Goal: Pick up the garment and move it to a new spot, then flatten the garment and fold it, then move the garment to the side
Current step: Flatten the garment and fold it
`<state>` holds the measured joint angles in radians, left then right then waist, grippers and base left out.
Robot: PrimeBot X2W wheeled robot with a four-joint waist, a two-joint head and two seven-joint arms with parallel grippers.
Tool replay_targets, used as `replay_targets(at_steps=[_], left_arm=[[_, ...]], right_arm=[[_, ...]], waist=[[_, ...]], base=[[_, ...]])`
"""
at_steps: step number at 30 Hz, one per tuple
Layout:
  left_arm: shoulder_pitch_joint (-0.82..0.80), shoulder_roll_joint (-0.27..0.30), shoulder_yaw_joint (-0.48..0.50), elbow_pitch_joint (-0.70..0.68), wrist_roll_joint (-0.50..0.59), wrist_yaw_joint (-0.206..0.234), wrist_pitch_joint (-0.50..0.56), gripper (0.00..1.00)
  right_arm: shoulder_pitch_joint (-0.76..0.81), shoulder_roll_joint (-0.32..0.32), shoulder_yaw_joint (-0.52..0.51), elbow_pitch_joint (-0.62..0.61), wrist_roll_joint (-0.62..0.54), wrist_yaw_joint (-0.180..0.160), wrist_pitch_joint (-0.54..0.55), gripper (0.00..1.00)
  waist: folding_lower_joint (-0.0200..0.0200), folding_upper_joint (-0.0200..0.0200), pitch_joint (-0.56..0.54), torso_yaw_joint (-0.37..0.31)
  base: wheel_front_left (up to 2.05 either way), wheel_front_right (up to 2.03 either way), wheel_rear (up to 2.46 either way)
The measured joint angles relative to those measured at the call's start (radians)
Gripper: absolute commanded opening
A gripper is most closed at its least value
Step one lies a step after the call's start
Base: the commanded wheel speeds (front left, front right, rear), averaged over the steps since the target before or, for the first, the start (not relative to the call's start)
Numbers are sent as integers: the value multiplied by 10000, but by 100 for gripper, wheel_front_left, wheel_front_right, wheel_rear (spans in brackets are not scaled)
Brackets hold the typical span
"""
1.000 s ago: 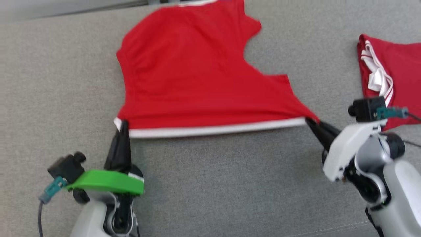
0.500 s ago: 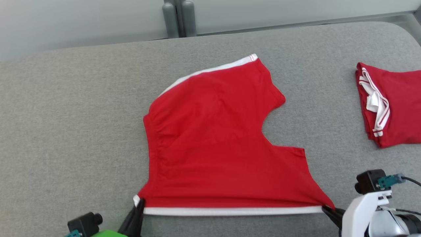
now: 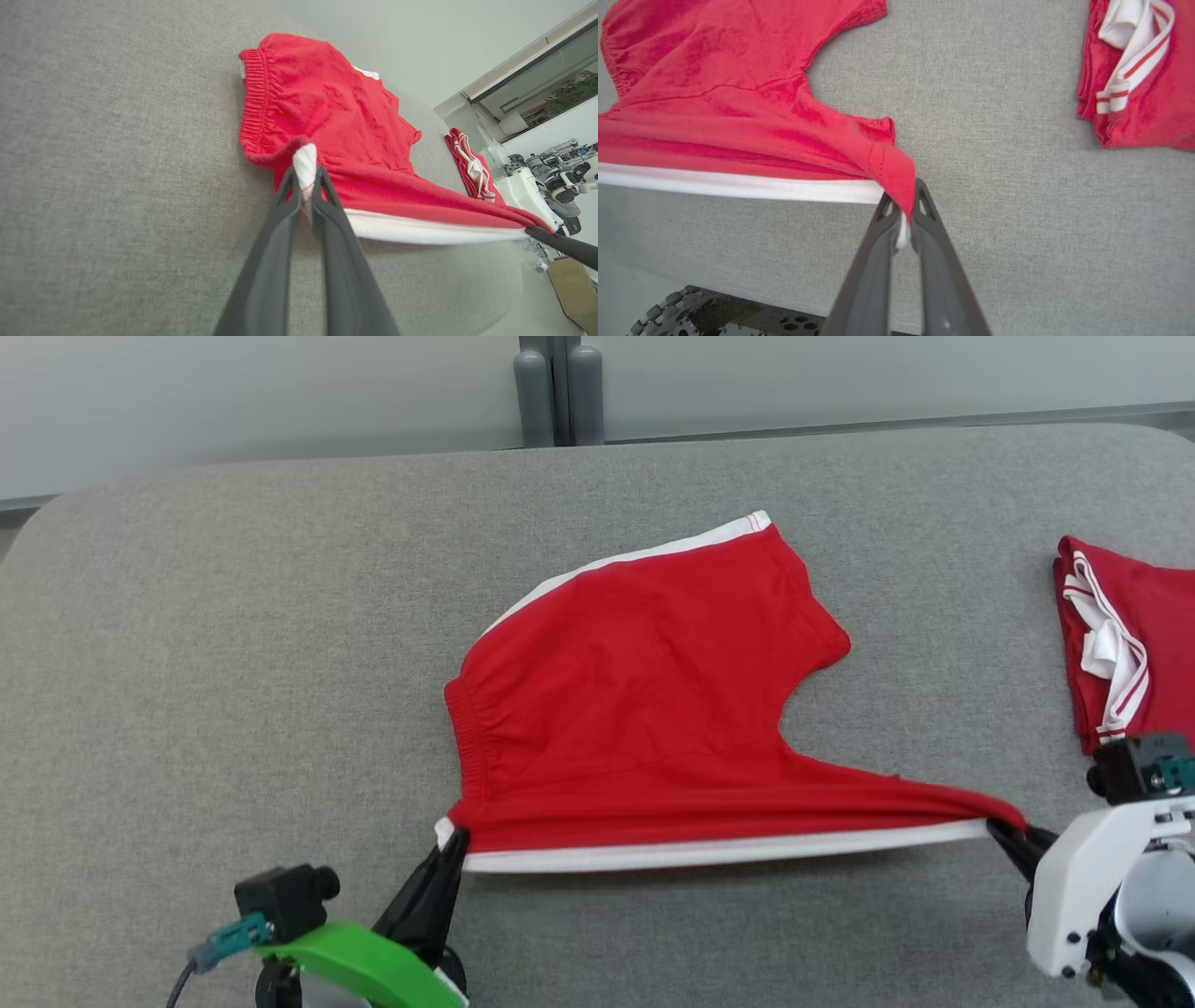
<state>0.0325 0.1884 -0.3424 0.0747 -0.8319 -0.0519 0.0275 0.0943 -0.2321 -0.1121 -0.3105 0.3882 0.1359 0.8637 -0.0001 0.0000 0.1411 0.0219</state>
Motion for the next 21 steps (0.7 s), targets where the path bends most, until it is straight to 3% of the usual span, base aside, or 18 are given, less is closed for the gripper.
replay_targets(at_steps=[12, 21], left_arm=[[-3156, -610, -347, 1080, 686, 305, 324, 0], [-5058, -1101, -311, 2594, 863, 491, -299, 0]], right_arm=[[-3959, -1112, 1269, 2291, -640, -35, -174, 0], [-6449, -1223, 2169, 4358, -817, -38, -907, 0]], waist=[[1, 0, 700, 295], [0, 0, 1477, 662]], base=[[0, 0, 0], [0, 0, 0]])
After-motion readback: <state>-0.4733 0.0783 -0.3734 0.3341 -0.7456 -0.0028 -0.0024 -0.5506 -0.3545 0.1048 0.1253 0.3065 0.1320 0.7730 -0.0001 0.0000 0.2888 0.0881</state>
